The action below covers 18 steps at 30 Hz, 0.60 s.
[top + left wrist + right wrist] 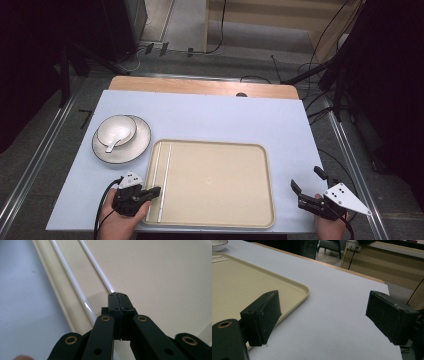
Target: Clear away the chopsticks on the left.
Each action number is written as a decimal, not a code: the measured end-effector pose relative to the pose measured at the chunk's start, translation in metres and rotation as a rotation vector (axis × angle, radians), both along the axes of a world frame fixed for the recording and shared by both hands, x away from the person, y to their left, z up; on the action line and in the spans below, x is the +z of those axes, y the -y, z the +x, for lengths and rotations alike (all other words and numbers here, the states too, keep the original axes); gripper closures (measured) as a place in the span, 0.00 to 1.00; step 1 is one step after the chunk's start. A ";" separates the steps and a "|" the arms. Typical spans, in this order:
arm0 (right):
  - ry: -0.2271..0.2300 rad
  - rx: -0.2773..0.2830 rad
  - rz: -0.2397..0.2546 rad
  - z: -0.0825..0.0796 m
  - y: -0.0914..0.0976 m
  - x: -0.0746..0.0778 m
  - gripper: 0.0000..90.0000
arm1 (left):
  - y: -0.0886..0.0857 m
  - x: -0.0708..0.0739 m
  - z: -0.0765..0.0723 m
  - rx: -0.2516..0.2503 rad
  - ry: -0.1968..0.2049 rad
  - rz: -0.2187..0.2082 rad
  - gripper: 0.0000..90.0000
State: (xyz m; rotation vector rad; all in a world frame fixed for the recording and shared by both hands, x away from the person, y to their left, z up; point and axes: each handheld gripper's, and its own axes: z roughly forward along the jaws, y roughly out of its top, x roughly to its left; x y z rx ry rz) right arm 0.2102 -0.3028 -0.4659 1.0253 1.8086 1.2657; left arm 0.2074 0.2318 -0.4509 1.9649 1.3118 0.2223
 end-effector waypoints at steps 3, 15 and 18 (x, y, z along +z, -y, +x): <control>-0.001 -0.001 -0.001 0.000 0.001 0.000 0.14 | -0.007 0.003 0.001 0.017 0.021 -0.014 0.93; -0.005 -0.002 -0.002 0.000 0.001 -0.001 0.14 | -0.025 0.011 0.007 0.061 0.136 -0.064 0.62; -0.005 -0.004 0.001 0.000 0.001 -0.001 0.14 | -0.025 0.014 0.009 0.060 0.153 -0.048 0.50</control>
